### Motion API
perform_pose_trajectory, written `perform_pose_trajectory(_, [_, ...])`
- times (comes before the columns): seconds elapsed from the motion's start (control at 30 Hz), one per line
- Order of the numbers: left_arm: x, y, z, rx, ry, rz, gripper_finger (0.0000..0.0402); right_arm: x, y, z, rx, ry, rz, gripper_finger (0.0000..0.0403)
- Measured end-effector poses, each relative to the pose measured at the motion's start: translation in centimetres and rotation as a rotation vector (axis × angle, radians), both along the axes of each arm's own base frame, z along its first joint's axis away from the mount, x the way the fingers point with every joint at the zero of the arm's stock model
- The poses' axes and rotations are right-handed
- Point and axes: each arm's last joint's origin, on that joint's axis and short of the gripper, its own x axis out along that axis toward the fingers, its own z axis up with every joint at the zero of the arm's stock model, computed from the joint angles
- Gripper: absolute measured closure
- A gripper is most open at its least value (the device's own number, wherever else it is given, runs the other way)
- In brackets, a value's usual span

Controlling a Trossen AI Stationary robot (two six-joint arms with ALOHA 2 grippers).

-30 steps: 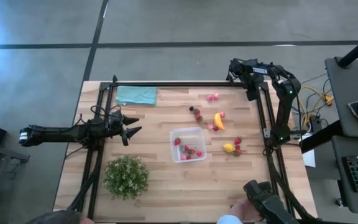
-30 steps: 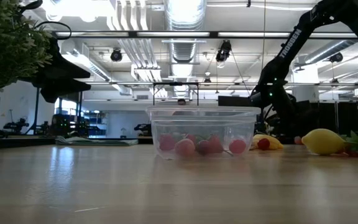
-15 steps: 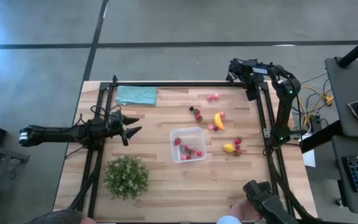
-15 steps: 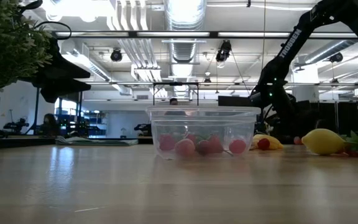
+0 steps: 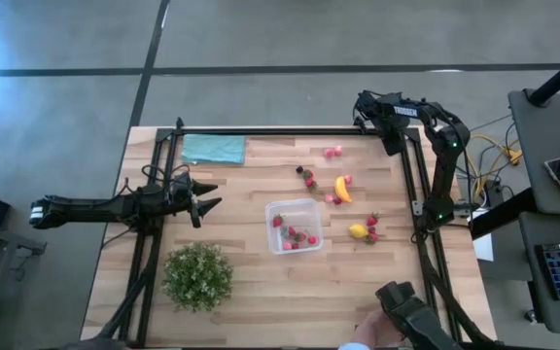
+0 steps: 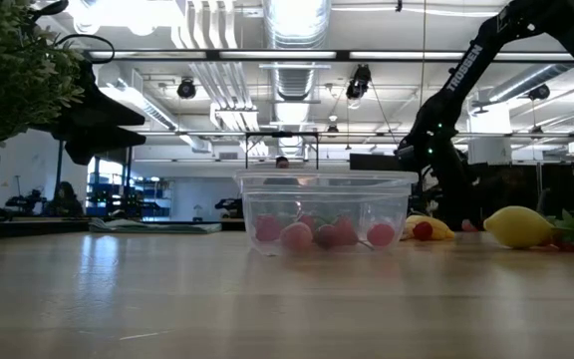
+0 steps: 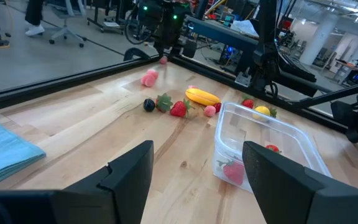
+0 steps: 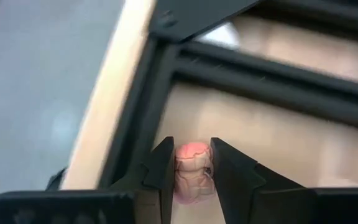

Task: Pick and placing Produce into tupperware
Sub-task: Put the peach into the transparent container

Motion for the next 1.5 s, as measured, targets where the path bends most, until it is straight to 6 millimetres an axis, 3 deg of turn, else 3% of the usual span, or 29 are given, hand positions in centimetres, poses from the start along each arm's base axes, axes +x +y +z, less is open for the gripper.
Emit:
perform_pose_trajectory(0.27, [0.0, 0.0, 0.0, 0.0, 0.0, 0.0, 0.0168, 1.0, 0.3, 0.1, -0.003, -0.03, 0.033, 0.0316])
perform_pose_trajectory(0.47, [0.0, 0.0, 0.0, 0.001, 0.0, 0.0, 0.0168, 1.3, 1.8, 0.6, 0.109, -0.035, 0.069, 0.0315])
perform_pose_trajectory(0.73, [0.0, 0.0, 0.0, 0.004, 0.001, 0.005, 0.0168, 3.1, 3.7, 3.4, 0.089, -0.042, 0.24, 0.0318])
perform_pose_trajectory(1.0, [0.0, 0.0, 0.0, 0.004, 0.001, 0.008, 0.0169, 6.0, 7.2, 7.5, 0.141, -0.057, 0.766, 0.0319])
perform_pose_trajectory(1.27, [0.0, 0.0, 0.0, 0.005, 0.001, 0.007, 0.0169, 10.4, 13.0, 10.1, 0.202, -0.233, 1.415, 0.032])
perform_pose_trajectory(1.5, [0.0, 0.0, 0.0, 0.005, 0.001, 0.007, 0.0169, 13.7, 17.9, 11.8, 0.135, -0.396, 1.751, 0.0321])
